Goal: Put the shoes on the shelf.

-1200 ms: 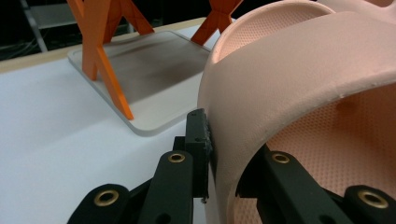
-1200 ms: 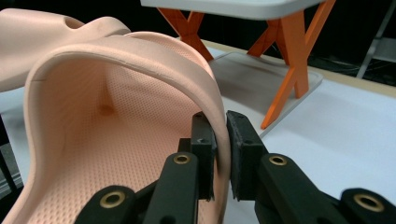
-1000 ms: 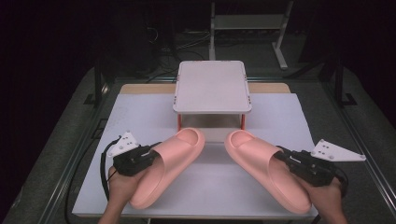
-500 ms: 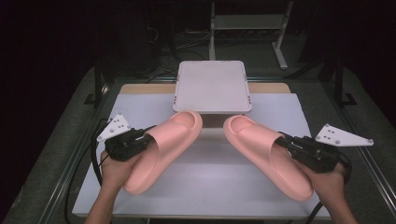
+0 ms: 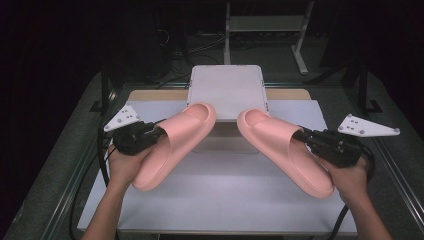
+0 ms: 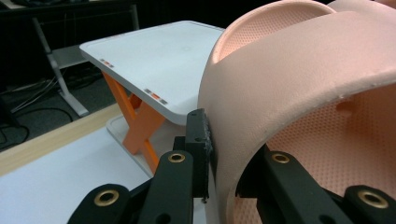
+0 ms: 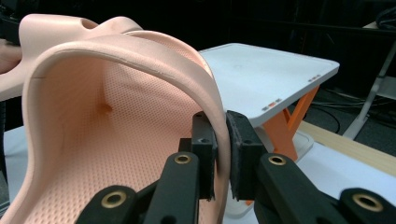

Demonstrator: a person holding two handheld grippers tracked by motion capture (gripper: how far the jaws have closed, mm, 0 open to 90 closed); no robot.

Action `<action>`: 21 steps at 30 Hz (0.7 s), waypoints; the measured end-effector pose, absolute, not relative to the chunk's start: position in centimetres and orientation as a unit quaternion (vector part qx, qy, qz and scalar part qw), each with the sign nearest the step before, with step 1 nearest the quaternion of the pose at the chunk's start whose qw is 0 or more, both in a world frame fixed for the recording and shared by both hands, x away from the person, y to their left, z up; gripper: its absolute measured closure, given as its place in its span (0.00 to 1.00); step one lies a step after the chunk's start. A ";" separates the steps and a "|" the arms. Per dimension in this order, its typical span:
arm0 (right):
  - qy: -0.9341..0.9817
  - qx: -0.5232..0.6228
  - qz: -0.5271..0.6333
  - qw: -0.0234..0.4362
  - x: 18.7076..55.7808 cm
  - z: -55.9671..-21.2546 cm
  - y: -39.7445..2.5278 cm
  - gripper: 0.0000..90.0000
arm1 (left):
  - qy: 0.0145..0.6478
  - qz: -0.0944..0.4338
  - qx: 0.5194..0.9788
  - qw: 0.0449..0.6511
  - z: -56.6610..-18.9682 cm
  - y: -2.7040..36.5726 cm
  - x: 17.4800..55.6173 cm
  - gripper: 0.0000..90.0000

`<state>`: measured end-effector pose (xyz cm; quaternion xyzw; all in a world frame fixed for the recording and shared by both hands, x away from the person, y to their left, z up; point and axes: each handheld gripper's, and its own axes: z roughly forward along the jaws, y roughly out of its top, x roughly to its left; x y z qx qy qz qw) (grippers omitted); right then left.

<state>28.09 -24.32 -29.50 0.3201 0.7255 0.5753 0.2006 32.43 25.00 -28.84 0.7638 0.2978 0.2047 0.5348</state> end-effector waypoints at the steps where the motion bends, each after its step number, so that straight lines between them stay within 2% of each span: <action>1: 0.728 0.319 0.573 0.202 28.6 -29.1 -24.2 0.91 | 0.297 0.206 0.765 0.534 -28.6 24.9 32.9 0.88; 21: 0.743 0.311 0.557 0.203 33.2 -26.5 -23.1 0.91 | 0.307 0.214 0.762 0.528 -26.5 23.5 37.4 0.88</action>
